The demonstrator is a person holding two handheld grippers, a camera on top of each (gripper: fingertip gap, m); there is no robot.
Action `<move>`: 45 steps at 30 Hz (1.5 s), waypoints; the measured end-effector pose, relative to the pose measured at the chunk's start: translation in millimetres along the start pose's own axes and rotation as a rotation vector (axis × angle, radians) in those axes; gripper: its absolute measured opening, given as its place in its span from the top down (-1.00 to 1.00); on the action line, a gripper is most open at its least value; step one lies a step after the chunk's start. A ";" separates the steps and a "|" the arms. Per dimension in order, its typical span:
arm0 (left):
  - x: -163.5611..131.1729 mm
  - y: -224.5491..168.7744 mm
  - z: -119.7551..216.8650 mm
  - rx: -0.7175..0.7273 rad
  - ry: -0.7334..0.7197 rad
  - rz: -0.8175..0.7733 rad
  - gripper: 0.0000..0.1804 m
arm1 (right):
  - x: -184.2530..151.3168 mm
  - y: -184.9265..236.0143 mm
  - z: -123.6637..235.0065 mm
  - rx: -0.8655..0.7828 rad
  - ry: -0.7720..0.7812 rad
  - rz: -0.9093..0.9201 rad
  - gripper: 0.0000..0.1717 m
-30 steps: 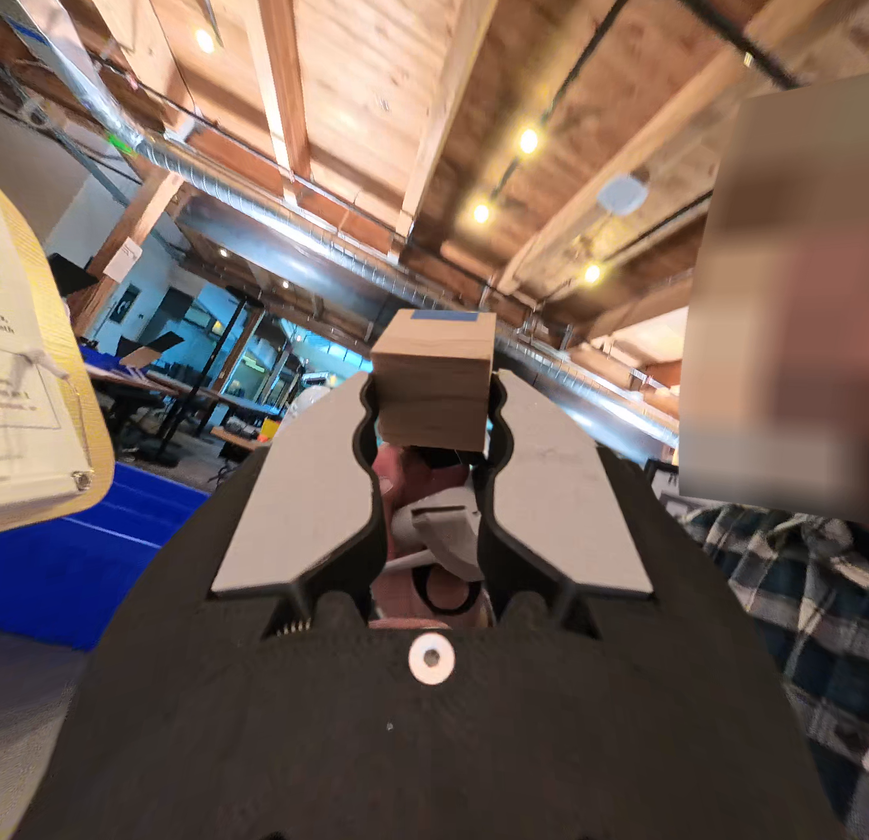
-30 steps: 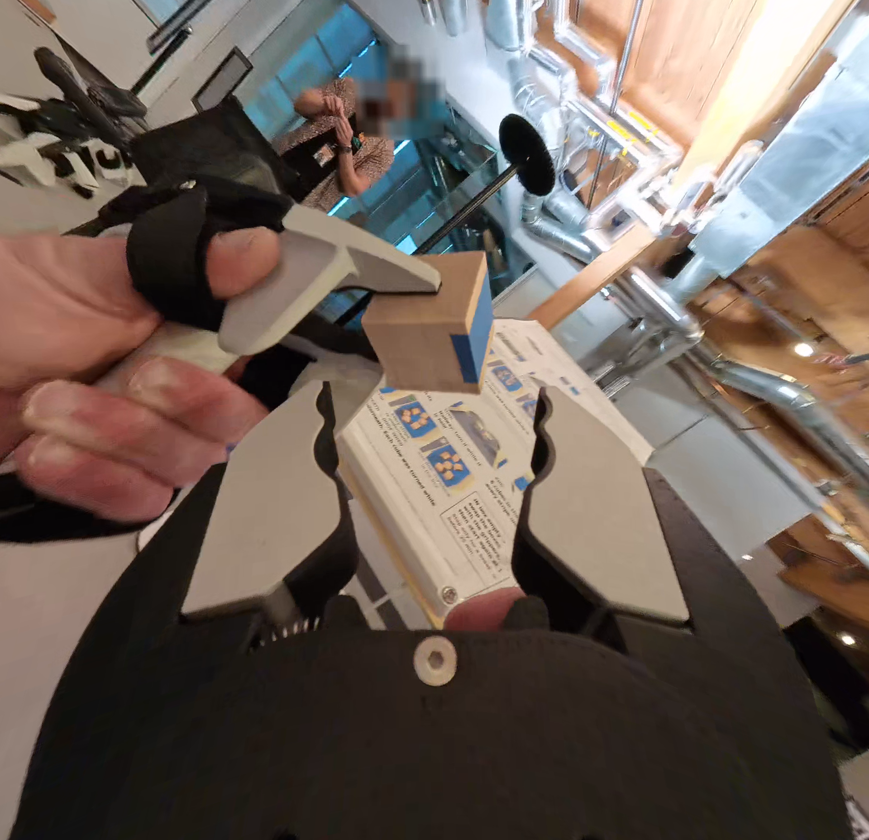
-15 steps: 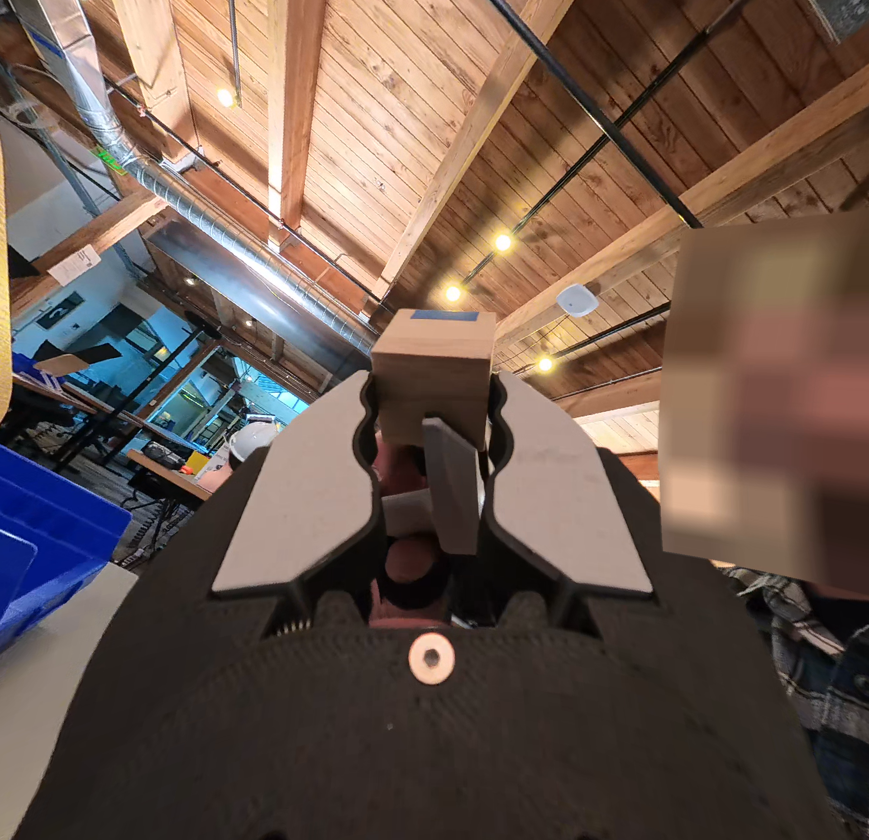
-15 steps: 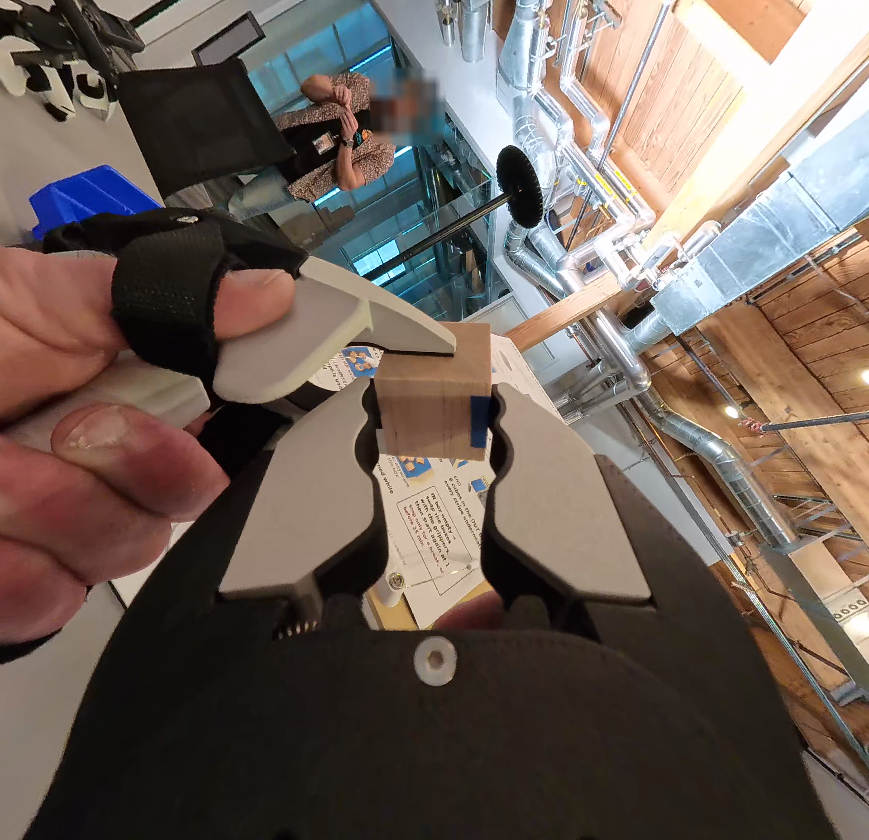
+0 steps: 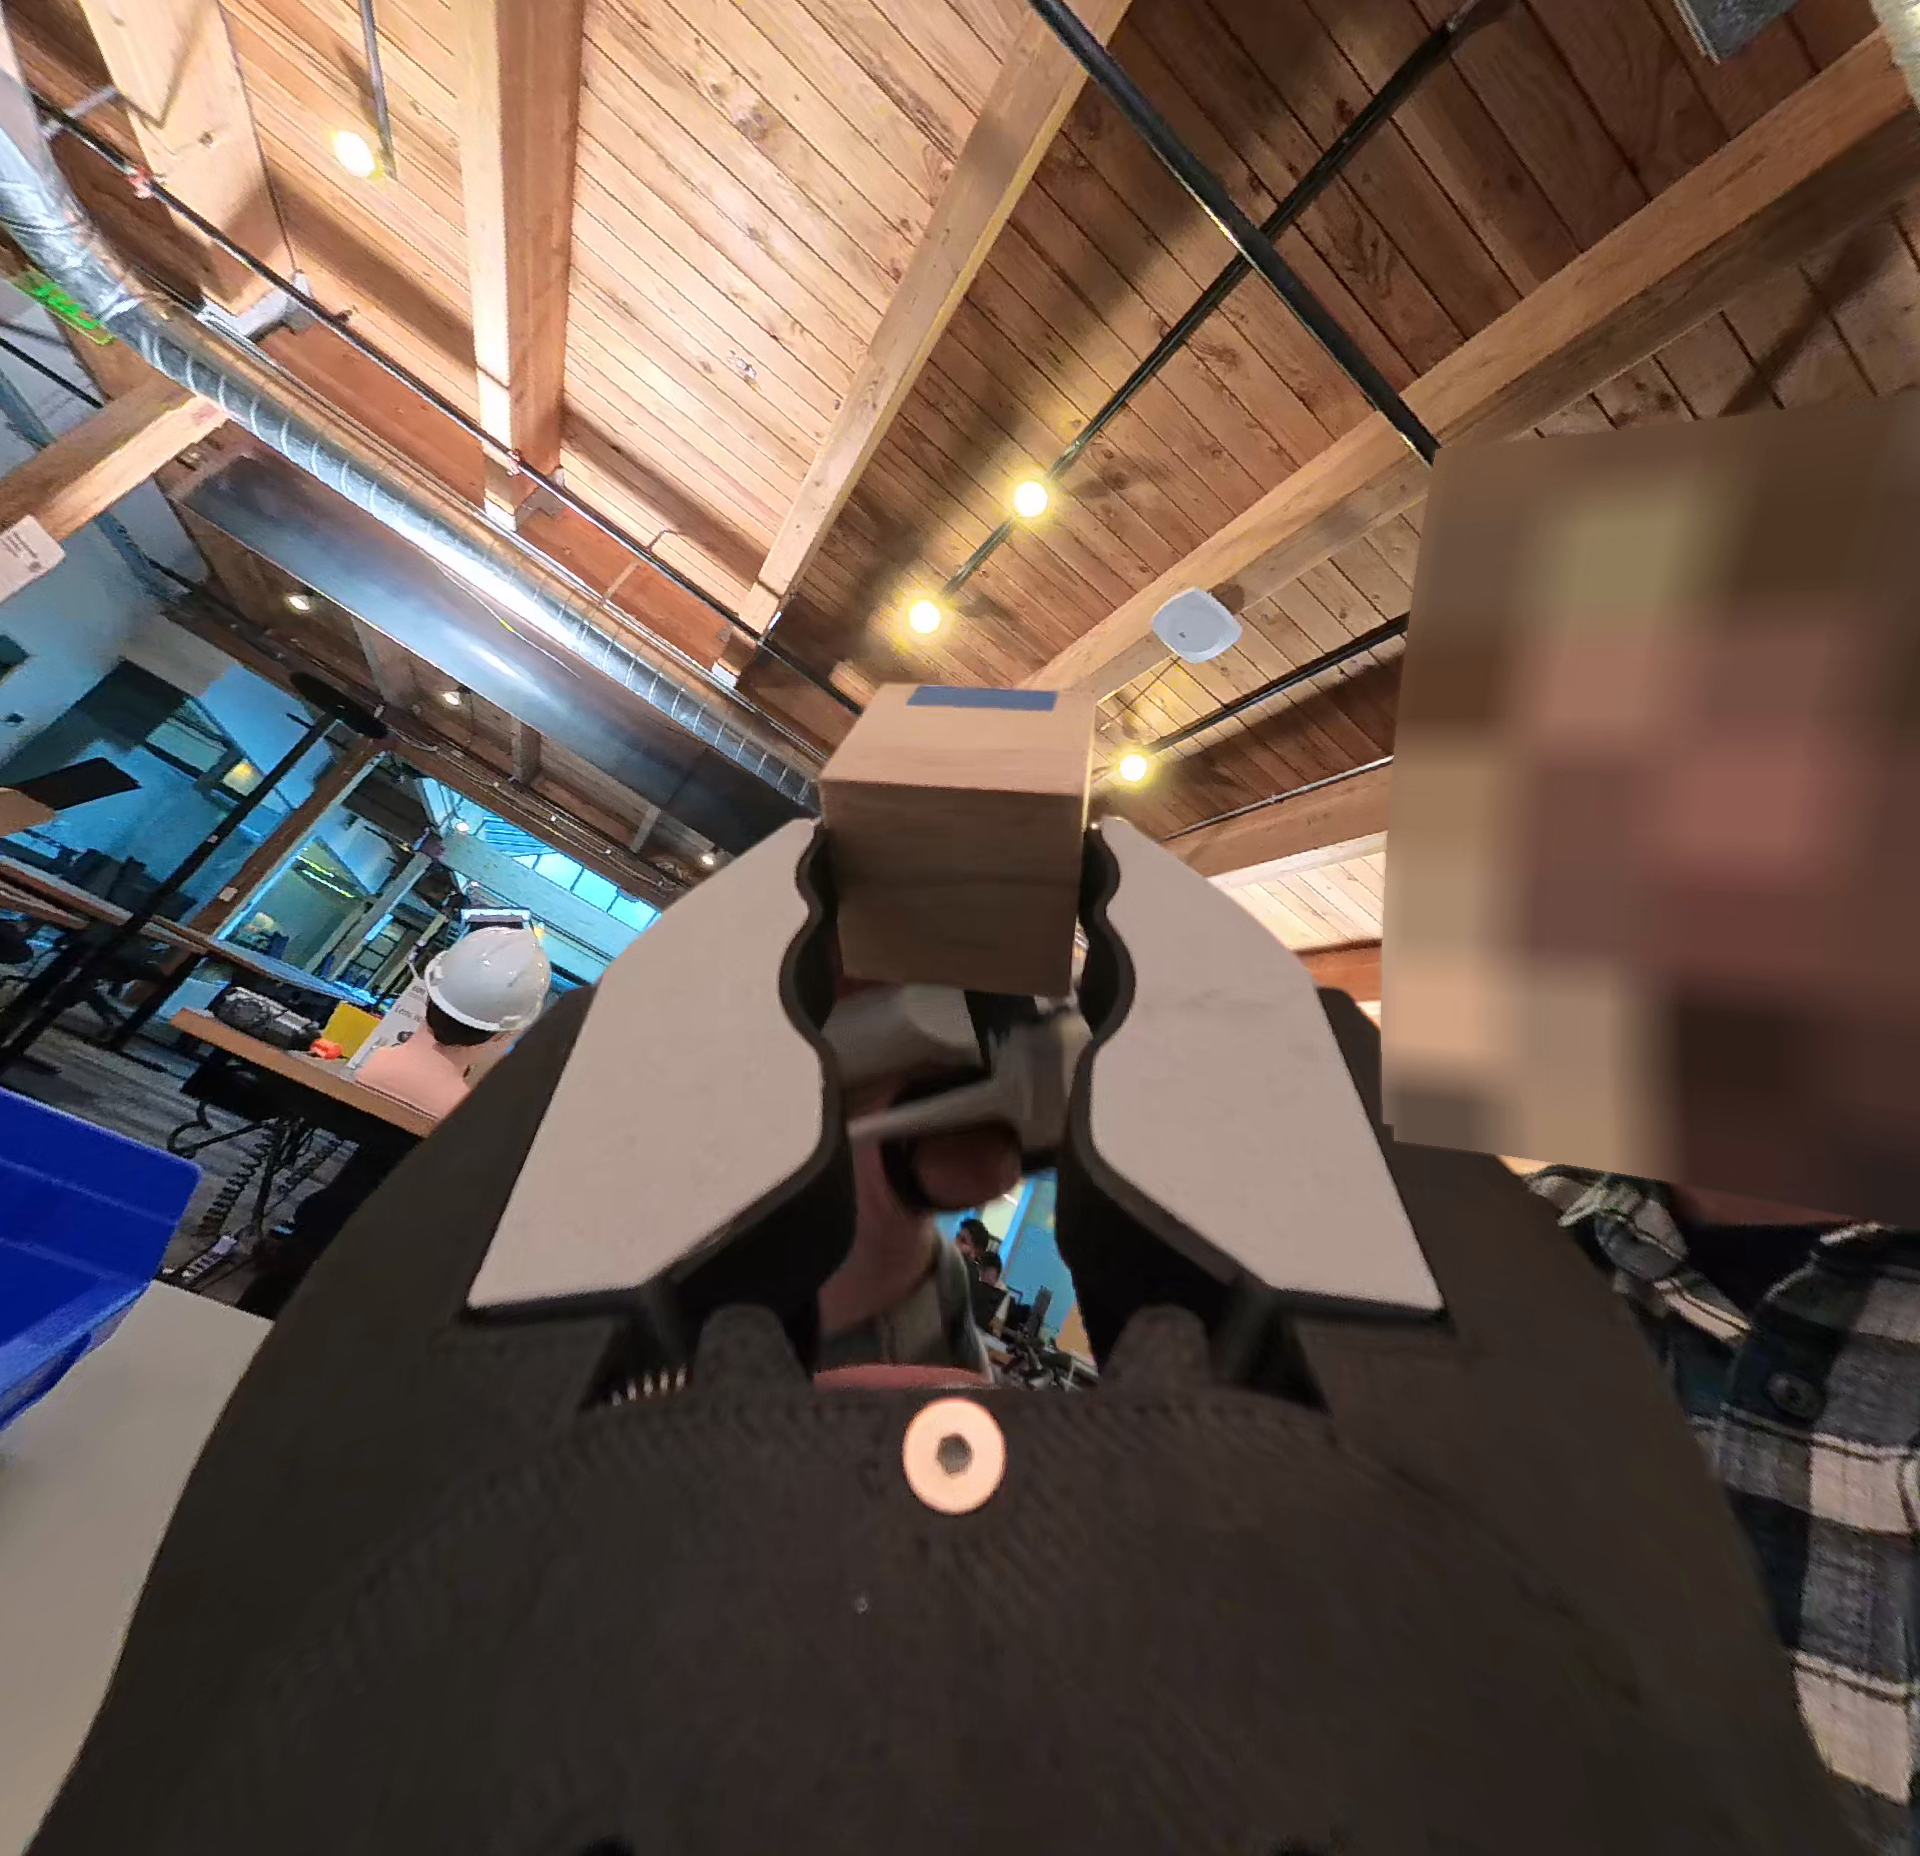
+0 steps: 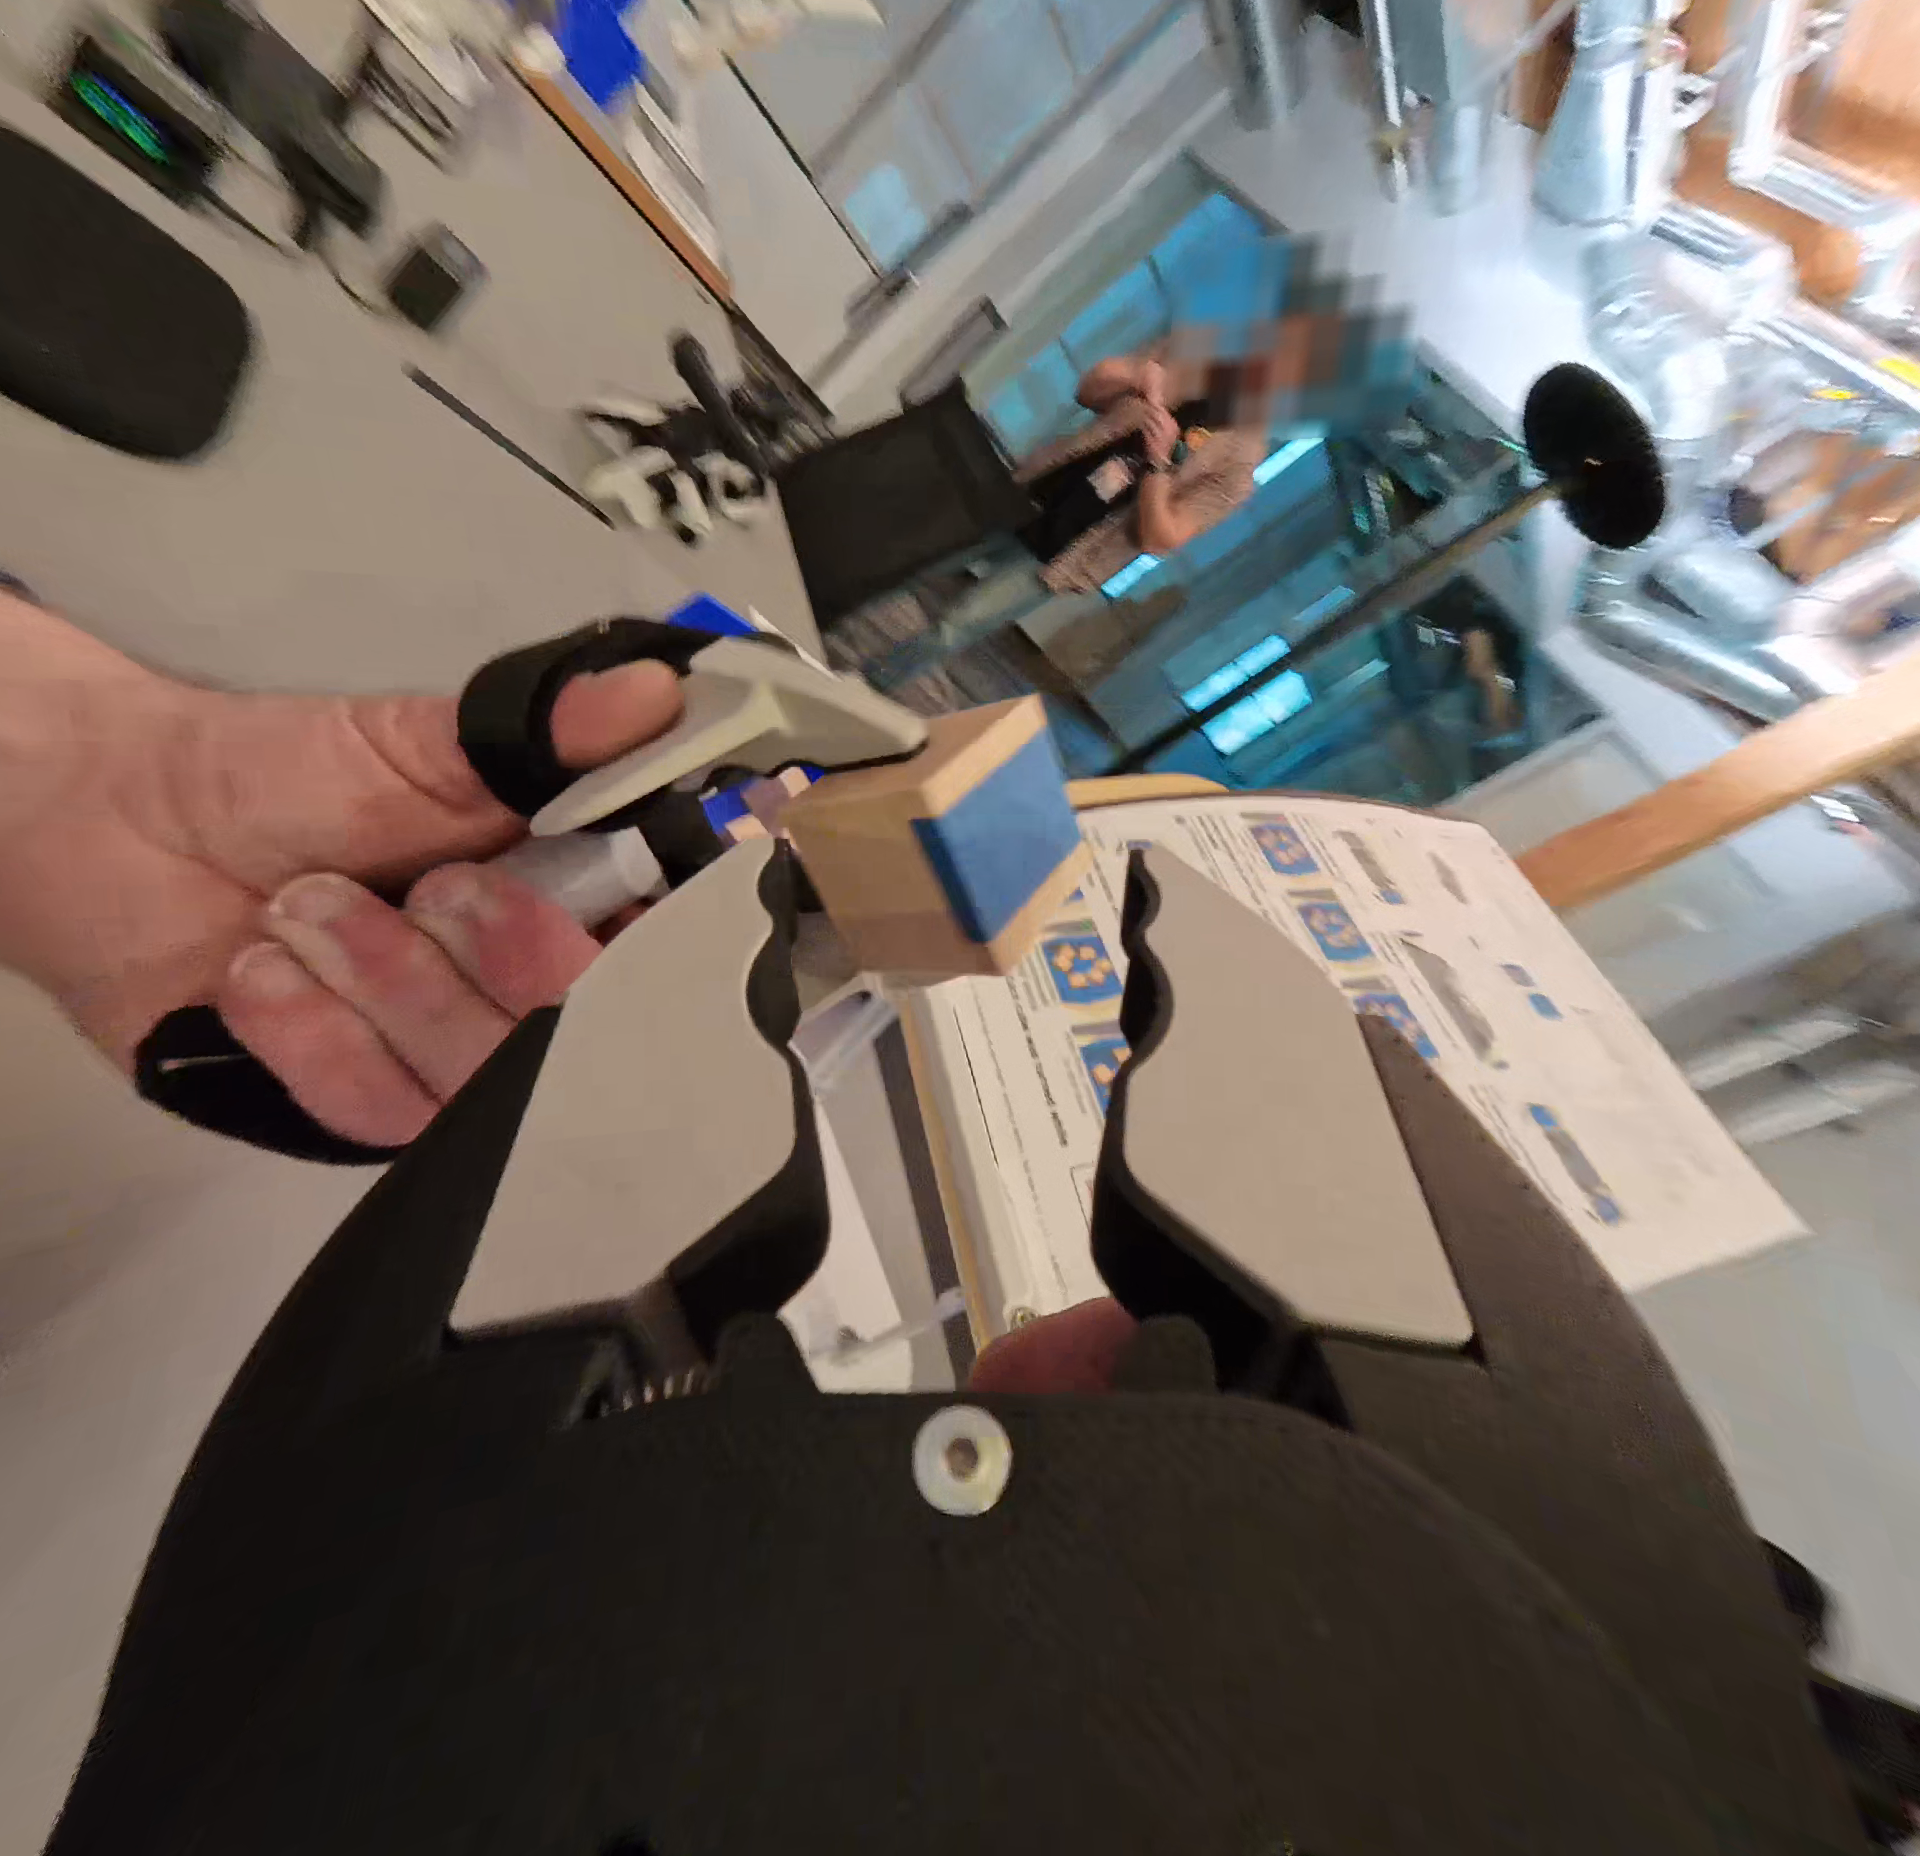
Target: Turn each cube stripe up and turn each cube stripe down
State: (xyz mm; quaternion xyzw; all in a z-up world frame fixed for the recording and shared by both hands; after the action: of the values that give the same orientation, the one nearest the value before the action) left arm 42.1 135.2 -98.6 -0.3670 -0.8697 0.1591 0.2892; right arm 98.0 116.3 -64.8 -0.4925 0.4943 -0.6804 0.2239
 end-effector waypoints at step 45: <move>-35.0 5.1 -8.3 -0.043 0.175 0.005 0.47 | -3.4 -0.5 14.2 0.839 0.162 -0.010 0.45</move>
State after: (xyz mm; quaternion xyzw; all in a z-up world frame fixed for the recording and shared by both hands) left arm 69.8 113.6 -108.1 -0.3879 -0.8434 0.1084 0.3555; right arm 112.2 112.8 -65.6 -0.3060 0.1882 -0.8602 0.3619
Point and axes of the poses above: each gripper's, where its closed fingertips meet, z back along the fingers, x out of its top, y = z × x across the jaws, the point moved 4 cm from there along z, back along the fingers, and after that the axes turned 11 degrees about z, right-handed, at the moved point
